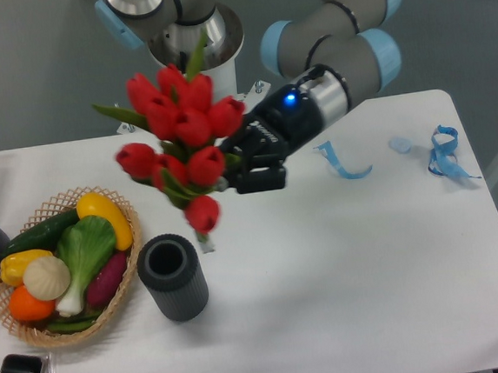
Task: Insert the flowers into the vase
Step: 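Carry the tulip bunch over to the dark grey vase, then lower the tulip stems down into the vase opening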
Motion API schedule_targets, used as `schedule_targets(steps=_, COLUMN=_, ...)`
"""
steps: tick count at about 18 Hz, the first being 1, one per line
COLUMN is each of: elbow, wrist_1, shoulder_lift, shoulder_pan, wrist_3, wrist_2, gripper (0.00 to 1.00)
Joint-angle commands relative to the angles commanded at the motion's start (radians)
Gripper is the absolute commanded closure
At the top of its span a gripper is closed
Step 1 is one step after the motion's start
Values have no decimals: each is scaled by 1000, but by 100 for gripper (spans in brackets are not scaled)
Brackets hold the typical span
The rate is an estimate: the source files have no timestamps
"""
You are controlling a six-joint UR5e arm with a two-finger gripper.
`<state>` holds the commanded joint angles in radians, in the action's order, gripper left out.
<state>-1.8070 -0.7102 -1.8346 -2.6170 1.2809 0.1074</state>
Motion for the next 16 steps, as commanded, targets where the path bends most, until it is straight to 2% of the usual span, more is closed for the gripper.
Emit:
schedule_targets(steps=3, elbow=-35, wrist_1=0, shoulder_lift=-9, shoulder_pan=2, wrist_3=5, wrist_2=-6, gripper=77)
schedule_targets(steps=16, elbow=-58, wrist_1=0, shoulder_lift=-41, shoulder_pan=31, wrist_3=40, wrist_2=-21, gripper=77)
